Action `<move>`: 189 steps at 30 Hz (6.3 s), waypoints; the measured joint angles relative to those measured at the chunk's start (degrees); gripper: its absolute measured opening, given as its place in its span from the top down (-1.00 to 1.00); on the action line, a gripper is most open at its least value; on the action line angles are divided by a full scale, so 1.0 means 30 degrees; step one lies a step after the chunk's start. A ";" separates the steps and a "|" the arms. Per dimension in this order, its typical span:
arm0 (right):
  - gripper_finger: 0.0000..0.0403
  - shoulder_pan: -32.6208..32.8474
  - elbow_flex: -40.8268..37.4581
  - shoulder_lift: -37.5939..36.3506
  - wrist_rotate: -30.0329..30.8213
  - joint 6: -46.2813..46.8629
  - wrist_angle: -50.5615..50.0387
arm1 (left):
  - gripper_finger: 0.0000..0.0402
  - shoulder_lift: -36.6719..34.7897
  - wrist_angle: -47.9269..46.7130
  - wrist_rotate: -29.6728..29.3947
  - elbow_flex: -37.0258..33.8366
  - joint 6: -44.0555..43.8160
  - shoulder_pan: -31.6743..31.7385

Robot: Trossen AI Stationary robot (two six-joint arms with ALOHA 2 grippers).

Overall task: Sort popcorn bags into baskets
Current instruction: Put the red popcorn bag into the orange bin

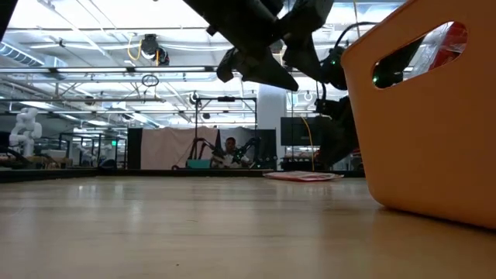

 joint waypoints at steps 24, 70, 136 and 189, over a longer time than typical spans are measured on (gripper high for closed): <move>0.00 -0.1338 0.0015 0.1226 -0.0608 -0.0057 0.0470 | -0.06 0.0000 0.0262 -0.0189 0.0005 -0.0360 -0.1101; 1.00 0.3353 -0.1037 -0.1659 -0.5283 0.0908 0.1328 | -0.06 0.0000 -0.4378 -0.2681 -0.0020 0.0238 -0.0991; 0.54 0.6572 -0.0969 -0.6770 -0.8034 -0.0045 0.2149 | 0.75 0.1357 0.5950 -0.1581 -0.4371 1.0428 0.1327; 0.69 1.8959 -0.0452 -0.6124 0.5916 -0.7989 0.1022 | 0.84 0.0546 1.4991 0.1894 -0.4350 1.4435 -0.2417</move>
